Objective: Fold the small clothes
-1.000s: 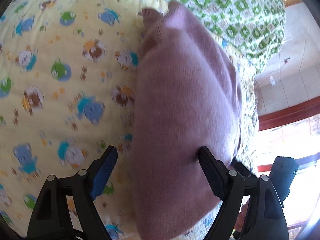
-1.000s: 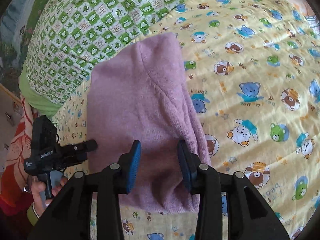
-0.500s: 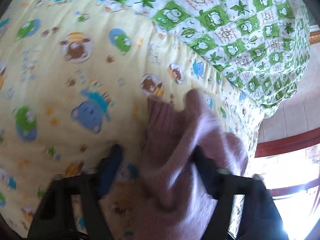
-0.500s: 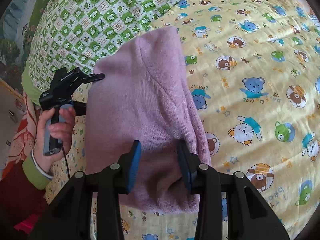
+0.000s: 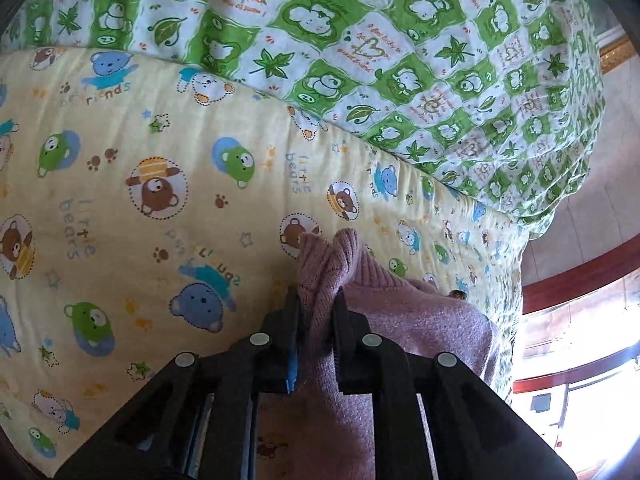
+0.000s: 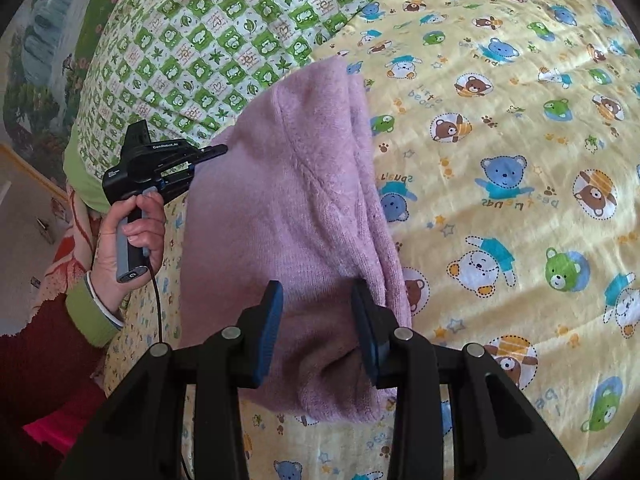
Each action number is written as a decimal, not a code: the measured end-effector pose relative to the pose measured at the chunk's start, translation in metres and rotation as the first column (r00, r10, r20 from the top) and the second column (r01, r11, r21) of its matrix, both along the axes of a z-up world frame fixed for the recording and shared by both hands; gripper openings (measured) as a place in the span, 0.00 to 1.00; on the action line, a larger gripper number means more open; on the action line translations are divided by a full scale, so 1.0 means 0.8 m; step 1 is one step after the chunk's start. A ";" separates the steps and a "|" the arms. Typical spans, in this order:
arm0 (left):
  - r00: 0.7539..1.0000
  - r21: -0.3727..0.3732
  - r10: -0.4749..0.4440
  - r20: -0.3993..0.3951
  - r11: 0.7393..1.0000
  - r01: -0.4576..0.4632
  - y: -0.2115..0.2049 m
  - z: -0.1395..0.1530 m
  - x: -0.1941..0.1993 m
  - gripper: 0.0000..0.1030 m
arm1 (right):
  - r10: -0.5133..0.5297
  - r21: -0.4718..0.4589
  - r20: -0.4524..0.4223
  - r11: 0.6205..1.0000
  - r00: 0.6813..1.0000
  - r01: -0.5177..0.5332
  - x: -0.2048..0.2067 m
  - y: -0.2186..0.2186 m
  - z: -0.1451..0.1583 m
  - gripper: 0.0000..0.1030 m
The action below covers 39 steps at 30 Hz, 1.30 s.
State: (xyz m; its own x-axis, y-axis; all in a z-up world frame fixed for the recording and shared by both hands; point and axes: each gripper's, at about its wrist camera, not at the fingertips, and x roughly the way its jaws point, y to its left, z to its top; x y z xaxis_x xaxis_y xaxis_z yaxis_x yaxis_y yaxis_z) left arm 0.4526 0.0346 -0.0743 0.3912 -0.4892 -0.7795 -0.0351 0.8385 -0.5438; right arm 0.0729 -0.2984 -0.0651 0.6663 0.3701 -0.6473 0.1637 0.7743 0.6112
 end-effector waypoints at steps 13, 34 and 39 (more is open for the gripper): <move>0.994 -0.007 -0.024 -0.106 1.000 0.023 0.007 -0.007 -0.160 0.84 | -0.063 -0.039 0.023 0.997 0.998 0.064 0.022 -0.025 0.029 0.67; 0.990 -0.193 0.001 -0.139 0.981 -0.028 -0.021 -0.057 -0.211 0.58 | 0.112 0.178 -0.076 0.979 0.991 -0.097 0.122 -0.026 -0.039 0.46; 0.998 -0.187 0.004 -0.063 0.982 -0.016 -0.016 -0.025 -0.223 0.37 | 0.084 0.183 -0.017 0.980 0.996 -0.080 0.113 -0.014 -0.006 0.36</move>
